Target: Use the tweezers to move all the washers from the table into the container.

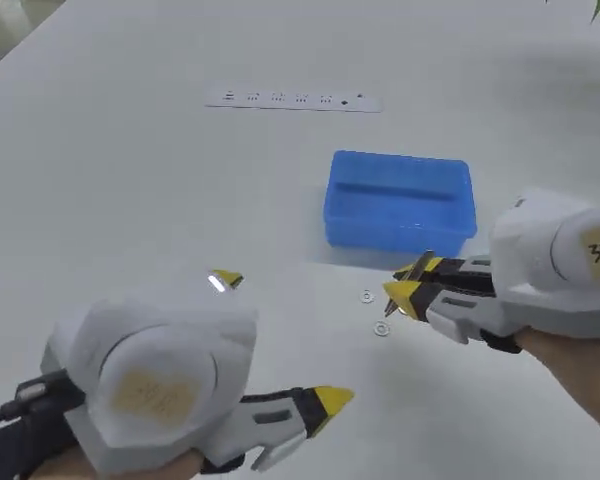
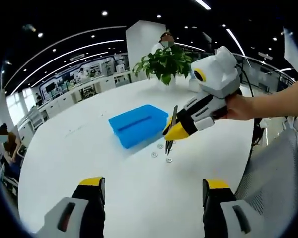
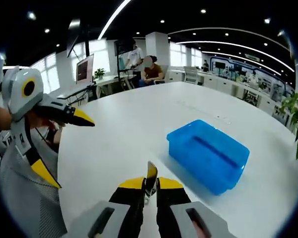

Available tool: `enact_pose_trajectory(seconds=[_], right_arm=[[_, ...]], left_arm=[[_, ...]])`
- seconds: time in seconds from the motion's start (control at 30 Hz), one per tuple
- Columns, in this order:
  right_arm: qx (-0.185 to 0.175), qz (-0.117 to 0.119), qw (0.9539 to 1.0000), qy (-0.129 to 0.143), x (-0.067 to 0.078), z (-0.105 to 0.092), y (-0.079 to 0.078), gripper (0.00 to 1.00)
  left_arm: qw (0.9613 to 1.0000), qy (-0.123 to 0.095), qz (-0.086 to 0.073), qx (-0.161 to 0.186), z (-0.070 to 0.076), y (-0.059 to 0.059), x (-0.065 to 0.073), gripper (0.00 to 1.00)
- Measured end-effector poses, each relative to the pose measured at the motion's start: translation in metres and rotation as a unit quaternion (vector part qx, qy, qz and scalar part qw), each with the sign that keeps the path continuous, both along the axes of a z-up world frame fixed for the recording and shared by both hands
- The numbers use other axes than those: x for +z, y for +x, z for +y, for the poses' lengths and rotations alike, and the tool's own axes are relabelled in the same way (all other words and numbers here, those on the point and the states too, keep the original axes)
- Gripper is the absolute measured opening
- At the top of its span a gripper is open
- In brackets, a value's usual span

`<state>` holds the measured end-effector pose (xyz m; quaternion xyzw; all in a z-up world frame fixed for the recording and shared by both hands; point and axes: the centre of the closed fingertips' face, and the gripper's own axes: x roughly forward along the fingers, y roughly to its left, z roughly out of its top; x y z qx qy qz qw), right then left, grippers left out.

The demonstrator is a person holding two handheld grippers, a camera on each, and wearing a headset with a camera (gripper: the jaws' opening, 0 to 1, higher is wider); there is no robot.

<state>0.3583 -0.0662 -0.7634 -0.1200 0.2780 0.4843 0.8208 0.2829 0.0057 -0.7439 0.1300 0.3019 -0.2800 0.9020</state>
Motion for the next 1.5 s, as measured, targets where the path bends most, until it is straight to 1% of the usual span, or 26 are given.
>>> enact_pose_trajectory(seconds=[0.03, 0.1, 0.17, 0.3, 0.43, 0.53, 0.6, 0.63, 0.67, 0.77, 0.83, 0.97, 1.0, 1.03, 1.07, 1.13, 1.17, 1.27, 1.4, 1.5], right_arm=[[-0.001, 0.005, 1.0, 0.002, -0.001, 0.001, 0.0, 0.04], [0.002, 0.014, 0.9999, -0.001, -0.004, 0.002, -0.003, 0.04], [0.005, 0.013, 0.9999, -0.007, -0.006, 0.003, -0.005, 0.04], [0.004, 0.009, 0.9999, -0.014, -0.008, 0.002, -0.005, 0.05], [0.001, 0.015, 0.9998, -0.013, -0.009, 0.004, -0.007, 0.05], [0.004, 0.002, 0.9997, -0.024, -0.01, 0.004, -0.008, 0.05], [0.012, -0.014, 0.9991, -0.037, -0.012, 0.004, -0.008, 0.05], [0.014, -0.018, 0.999, -0.039, -0.013, 0.005, -0.009, 0.05], [0.013, -0.018, 0.9991, -0.035, -0.012, 0.006, -0.009, 0.05], [0.009, -0.012, 0.9994, -0.03, -0.012, 0.006, -0.009, 0.05], [0.01, -0.012, 0.9994, -0.032, -0.012, 0.006, -0.009, 0.04], [0.004, -0.001, 0.9996, -0.029, -0.012, 0.005, -0.009, 0.04], [0.003, 0.004, 0.9996, -0.027, -0.012, 0.004, -0.01, 0.04], [0.001, 0.014, 0.9996, -0.023, -0.012, 0.005, -0.01, 0.04], [0.0, 0.017, 0.9996, -0.023, -0.011, 0.004, -0.011, 0.04], [-0.002, 0.013, 0.9997, -0.019, -0.006, 0.004, -0.01, 0.04], [-0.001, 0.011, 0.9998, -0.015, -0.002, 0.004, -0.009, 0.04], [-0.001, 0.004, 1.0, -0.007, 0.011, 0.006, -0.006, 0.04], [-0.001, -0.007, 1.0, 0.004, 0.028, 0.009, 0.003, 0.03], [-0.002, -0.022, 0.9997, 0.01, 0.042, 0.012, 0.013, 0.03]], left_arm=[[1.0, 0.001, 0.002, 0.001, 0.0, 0.0, -0.001, 0.82], [1.0, 0.004, 0.001, 0.004, -0.001, 0.001, -0.001, 0.82], [1.0, 0.006, -0.002, 0.005, -0.003, 0.004, -0.001, 0.81], [0.9999, 0.001, -0.011, 0.0, -0.009, 0.01, 0.001, 0.81], [0.9999, 0.009, -0.011, -0.002, -0.007, 0.013, -0.001, 0.82], [0.9999, 0.011, -0.009, 0.003, -0.002, 0.014, -0.003, 0.82], [0.9999, 0.009, -0.009, 0.008, -0.001, 0.013, -0.003, 0.83], [0.9999, 0.009, -0.008, 0.01, 0.001, 0.013, -0.004, 0.84], [0.9999, 0.01, -0.008, 0.012, 0.002, 0.013, -0.005, 0.85], [0.9995, 0.017, -0.011, 0.023, 0.008, 0.013, -0.008, 0.89], [0.9991, 0.019, -0.017, 0.033, 0.012, 0.015, -0.006, 0.91], [0.9984, 0.002, -0.031, 0.048, 0.014, 0.021, 0.005, 0.95], [0.9982, 0.001, -0.033, 0.05, 0.015, 0.021, 0.007, 0.96], [0.9981, -0.001, -0.035, 0.05, 0.015, 0.022, 0.008, 0.98], [0.998, -0.003, -0.036, 0.051, 0.015, 0.023, 0.008, 0.99], [0.9978, -0.003, -0.038, 0.054, 0.017, 0.024, 0.01, 0.99], [0.9977, -0.004, -0.038, 0.055, 0.017, 0.024, 0.011, 0.99], [0.9977, -0.006, -0.034, 0.058, 0.02, 0.024, 0.01, 0.99], [0.9978, -0.001, -0.031, 0.059, 0.023, 0.024, 0.009, 0.99], [0.9981, 0.003, -0.026, 0.056, 0.025, 0.024, 0.009, 0.99]])
